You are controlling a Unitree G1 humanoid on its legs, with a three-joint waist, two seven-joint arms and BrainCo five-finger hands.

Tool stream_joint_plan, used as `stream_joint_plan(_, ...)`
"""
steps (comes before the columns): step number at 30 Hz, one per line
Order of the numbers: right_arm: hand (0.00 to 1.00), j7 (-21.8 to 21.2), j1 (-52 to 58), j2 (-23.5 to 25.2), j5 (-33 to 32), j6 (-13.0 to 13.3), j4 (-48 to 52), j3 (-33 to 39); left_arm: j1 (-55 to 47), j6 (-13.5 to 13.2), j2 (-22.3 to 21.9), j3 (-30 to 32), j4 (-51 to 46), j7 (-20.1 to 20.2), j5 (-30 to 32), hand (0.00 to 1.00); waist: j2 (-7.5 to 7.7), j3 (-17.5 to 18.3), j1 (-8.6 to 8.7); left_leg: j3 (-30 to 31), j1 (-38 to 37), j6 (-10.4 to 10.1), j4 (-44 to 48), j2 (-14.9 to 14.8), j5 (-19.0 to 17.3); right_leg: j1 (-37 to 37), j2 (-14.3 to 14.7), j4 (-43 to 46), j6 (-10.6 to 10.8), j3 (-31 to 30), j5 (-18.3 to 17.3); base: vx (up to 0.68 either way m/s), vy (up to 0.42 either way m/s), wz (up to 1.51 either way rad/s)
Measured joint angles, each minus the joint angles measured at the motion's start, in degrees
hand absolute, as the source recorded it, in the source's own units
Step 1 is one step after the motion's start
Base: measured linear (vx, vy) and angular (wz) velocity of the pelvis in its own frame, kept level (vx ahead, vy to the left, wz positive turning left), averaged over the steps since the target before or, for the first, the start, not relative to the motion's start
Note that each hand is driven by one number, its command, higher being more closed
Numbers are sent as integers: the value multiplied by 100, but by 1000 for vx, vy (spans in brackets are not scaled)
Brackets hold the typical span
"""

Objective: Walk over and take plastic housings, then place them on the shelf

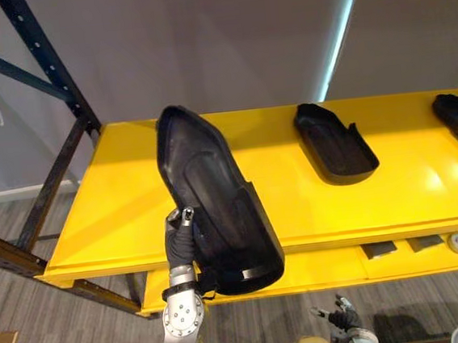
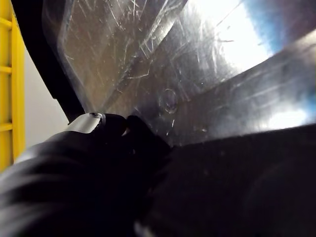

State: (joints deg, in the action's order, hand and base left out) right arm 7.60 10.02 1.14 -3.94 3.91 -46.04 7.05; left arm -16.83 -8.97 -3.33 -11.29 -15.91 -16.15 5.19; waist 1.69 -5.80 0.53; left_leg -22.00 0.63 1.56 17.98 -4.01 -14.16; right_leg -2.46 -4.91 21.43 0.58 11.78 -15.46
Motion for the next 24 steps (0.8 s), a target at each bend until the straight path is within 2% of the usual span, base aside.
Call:
stream_joint_plan(1, 0, 1, 12, 21, 0, 0, 14, -1, 1, 0, 0, 26, -25, 1, 0, 100, 13, 7, -9, 0, -45, -16, -35, -2, 24, 55, 21, -86, 0, 6, 31, 47, -25, 4)
stream_joint_plan(3, 0, 3, 51, 81, -5, 7, 33, -3, 0, -1, 2, 70, -102, -4, -1, 100, 54, 73, -139, -11, -140, -44, -225, -28, 98, 253, 129, -464, -19, -6, 217, 49, -21, -6)
stream_joint_plan(6, 0, 4, 44, 138, -4, 2, 38, -41, -4, -2, 3, 88, -219, -7, -1, 100, 57, 150, -176, -110, -158, -59, -333, -103, 127, 341, 271, -866, -30, -125, 490, 20, 19, -18)
stream_joint_plan(11, 0, 0, 57, 145, 5, -5, 64, -97, -5, -1, 0, 144, -232, 11, 13, 100, 30, 190, -164, -409, -391, -55, -536, -110, 155, 622, 366, -1419, 5, -430, 839, -5, 62, -34)
stream_joint_plan(15, 0, -4, 83, 142, 18, -23, 64, -109, 39, 7, 15, 349, -240, 75, 88, 100, 41, 197, -156, -500, -438, -51, -611, -105, 157, 626, 381, -1546, 28, -538, 929, -61, 32, -16)
stream_joint_plan(20, 0, -33, 278, 101, 162, -18, 68, -139, 605, 171, 226, 709, -89, -75, 468, 100, -17, 464, -142, -590, -446, -88, -800, -91, 264, 631, 416, -1781, 0, -587, 1061, -30, -9, -6)
stream_joint_plan(21, 0, -36, 304, 90, 184, -17, 68, -138, 708, 187, 263, 744, -32, -101, 498, 100, 9, 508, -137, -597, -452, -99, -812, -91, 282, 635, 424, -1801, -11, -595, 1083, -1, -27, -8)
stream_joint_plan(22, 0, -43, 363, 73, 192, -17, 64, -139, 920, 218, 326, 809, 108, -173, 577, 100, -33, 535, -139, -617, -448, -111, -832, -91, 319, 636, 438, -1871, -23, -613, 1127, -8, -34, -11)
stream_joint_plan(24, 0, -48, 396, 49, 230, -17, 63, -137, 1170, 260, 369, 981, 297, -202, 650, 100, -20, 553, -113, -644, -465, -128, -916, -89, 378, 629, 468, -1934, -53, -671, 1189, -32, -40, -14)
